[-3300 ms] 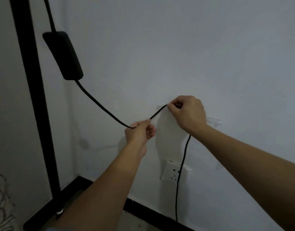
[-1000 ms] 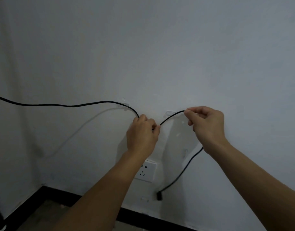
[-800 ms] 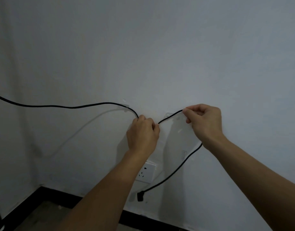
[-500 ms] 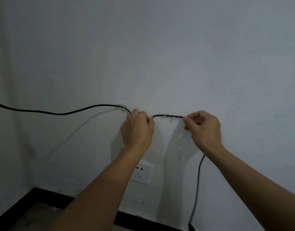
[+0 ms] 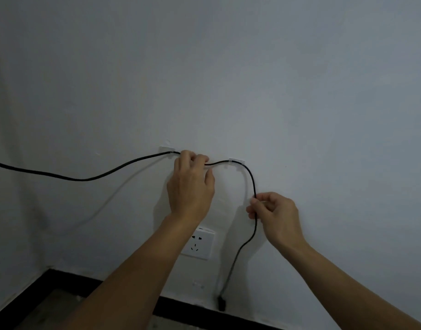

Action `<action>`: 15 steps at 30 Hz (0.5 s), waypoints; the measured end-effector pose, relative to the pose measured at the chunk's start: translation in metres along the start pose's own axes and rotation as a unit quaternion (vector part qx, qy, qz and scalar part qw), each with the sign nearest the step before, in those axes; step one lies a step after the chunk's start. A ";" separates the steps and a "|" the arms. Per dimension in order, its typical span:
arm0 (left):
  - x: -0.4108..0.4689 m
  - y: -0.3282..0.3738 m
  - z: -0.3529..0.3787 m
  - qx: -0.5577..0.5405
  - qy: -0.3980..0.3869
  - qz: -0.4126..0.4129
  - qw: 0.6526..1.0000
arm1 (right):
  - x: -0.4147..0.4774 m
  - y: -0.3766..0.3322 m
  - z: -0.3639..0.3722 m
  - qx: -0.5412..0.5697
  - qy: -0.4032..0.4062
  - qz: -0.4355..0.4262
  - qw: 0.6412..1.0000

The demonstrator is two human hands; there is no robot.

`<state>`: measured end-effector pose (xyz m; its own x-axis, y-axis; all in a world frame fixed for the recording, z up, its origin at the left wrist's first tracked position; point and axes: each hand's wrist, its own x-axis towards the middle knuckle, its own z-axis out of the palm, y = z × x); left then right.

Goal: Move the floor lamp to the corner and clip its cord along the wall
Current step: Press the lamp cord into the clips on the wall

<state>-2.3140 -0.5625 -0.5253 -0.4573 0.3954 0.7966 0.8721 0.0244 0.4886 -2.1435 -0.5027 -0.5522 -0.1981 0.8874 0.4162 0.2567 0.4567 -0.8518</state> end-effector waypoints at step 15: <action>-0.155 -0.024 0.055 -0.289 -0.543 -0.249 0.748 | -0.003 0.038 -0.021 0.039 -0.003 0.073 0.997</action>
<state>-2.2539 -0.5735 -0.6801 -0.0156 0.9898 -0.1419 0.2768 0.1407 0.9506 -2.1136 -0.4865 -0.5786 -0.1693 0.9435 0.2850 0.2088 0.3169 -0.9252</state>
